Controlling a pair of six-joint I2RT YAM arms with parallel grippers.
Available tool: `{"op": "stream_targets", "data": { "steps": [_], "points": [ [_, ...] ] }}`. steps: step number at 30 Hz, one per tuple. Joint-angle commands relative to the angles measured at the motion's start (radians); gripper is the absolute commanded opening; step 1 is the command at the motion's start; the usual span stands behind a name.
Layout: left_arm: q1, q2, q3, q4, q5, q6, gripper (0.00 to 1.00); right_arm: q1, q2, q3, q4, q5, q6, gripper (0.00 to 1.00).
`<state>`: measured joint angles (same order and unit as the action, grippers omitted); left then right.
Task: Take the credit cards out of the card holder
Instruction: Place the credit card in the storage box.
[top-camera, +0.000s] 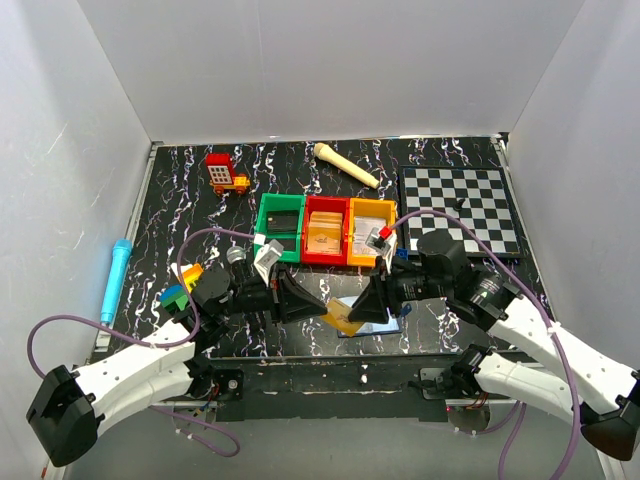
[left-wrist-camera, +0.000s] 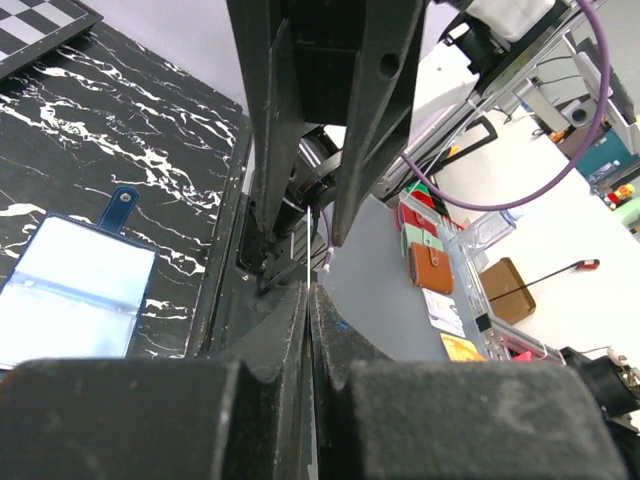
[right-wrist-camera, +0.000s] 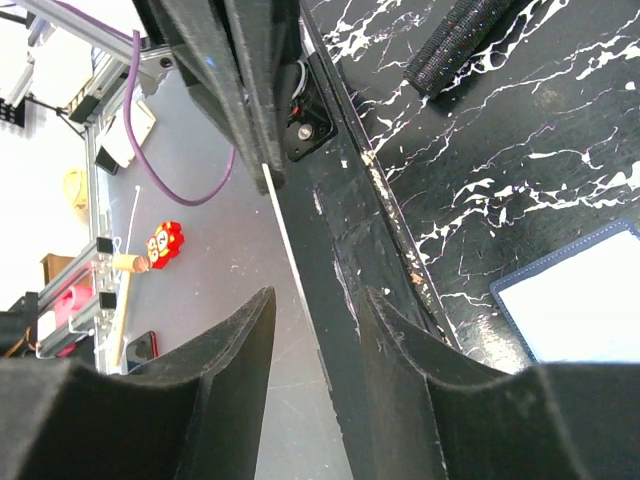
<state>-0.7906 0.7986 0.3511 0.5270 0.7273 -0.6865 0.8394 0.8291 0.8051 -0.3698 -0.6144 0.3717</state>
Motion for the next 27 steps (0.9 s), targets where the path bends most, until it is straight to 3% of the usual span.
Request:
{"op": "stream_targets", "data": {
  "steps": [1, 27],
  "points": [
    [0.005, -0.016, -0.011, 0.07, -0.016, -0.044, 0.0, -0.005, -0.013, -0.02, 0.08, 0.019, 0.041, 0.46],
    [0.007, -0.007, -0.026, 0.079, -0.011, -0.058, 0.0, -0.008, -0.045, -0.034, 0.118, 0.079, 0.072, 0.28]
  ]
}}
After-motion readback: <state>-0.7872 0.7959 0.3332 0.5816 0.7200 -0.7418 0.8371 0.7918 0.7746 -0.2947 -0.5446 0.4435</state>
